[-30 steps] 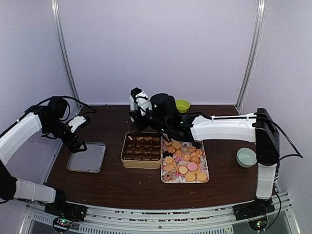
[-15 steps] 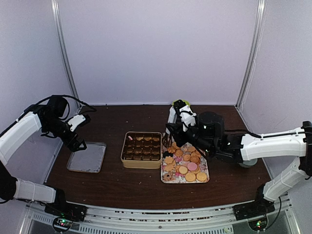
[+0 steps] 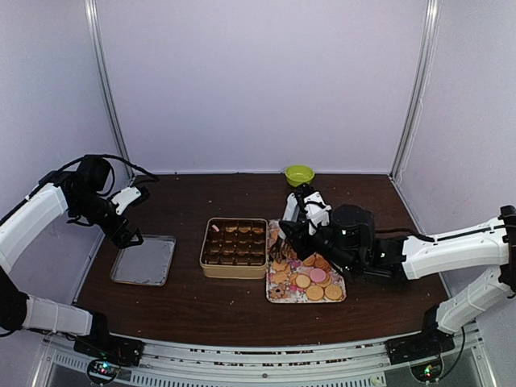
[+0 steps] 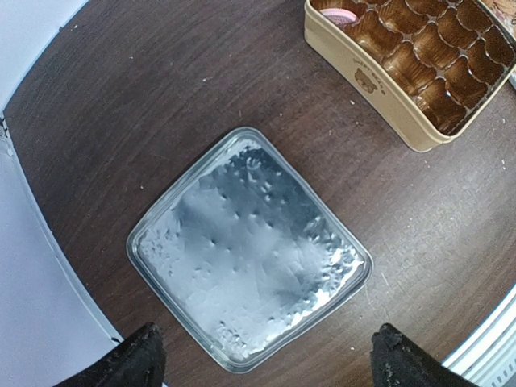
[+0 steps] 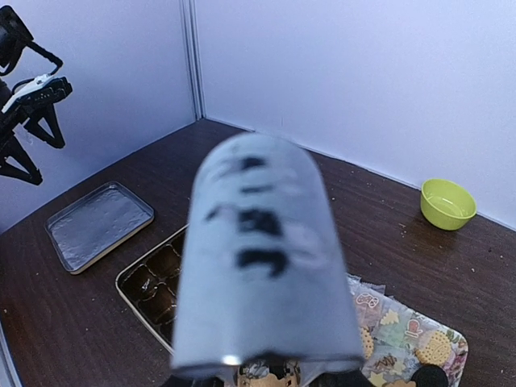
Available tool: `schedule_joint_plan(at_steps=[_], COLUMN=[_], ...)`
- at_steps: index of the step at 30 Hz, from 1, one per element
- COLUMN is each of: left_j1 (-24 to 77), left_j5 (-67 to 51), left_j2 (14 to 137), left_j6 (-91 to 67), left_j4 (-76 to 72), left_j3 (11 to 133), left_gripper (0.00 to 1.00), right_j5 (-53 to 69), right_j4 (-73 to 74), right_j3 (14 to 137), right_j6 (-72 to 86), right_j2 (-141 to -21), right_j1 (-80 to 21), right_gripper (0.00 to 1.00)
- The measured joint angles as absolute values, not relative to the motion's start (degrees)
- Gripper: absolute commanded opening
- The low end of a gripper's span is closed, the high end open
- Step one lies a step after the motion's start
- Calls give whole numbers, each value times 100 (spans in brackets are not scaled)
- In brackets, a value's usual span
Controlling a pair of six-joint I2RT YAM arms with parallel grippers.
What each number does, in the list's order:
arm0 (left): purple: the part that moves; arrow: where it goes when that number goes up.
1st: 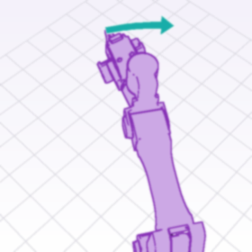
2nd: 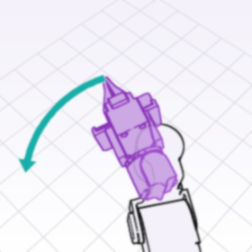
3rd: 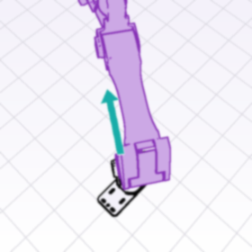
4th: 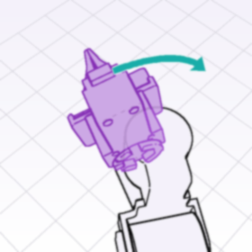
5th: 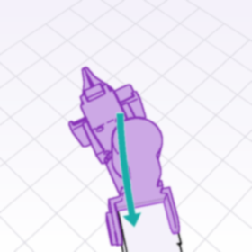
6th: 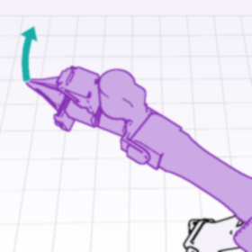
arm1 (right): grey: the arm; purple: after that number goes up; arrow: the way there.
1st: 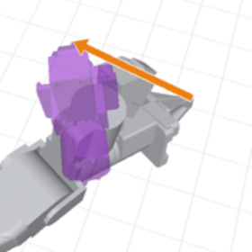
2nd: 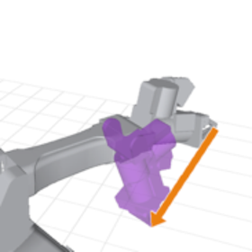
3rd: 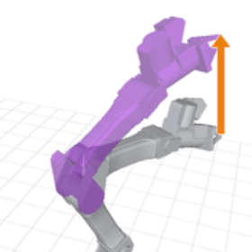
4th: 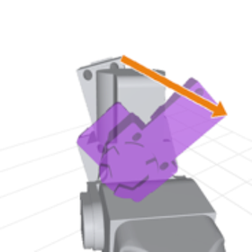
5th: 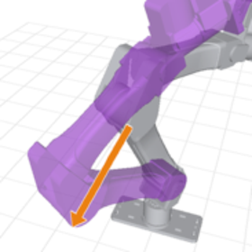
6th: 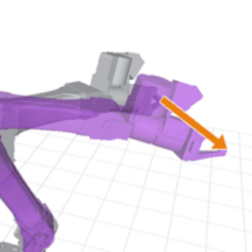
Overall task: Pack the cookies
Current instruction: Pick up the fake cookies from the plate.
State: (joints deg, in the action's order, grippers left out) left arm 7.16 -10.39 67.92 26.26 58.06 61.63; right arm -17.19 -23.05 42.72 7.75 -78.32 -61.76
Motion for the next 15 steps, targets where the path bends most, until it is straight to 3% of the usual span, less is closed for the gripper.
schedule_joint_plan(at_steps=[15], left_j1=[716], left_j5=[-1000], left_j2=[6792], left_j6=[2626], left_j4=[5811], left_j3=[6163], left_gripper=[91], right_j5=[-1800], right_j4=[-2539], right_j3=[4272], right_j6=[827], right_j2=[-8427], right_j1=[-6178], right_gripper=[39])
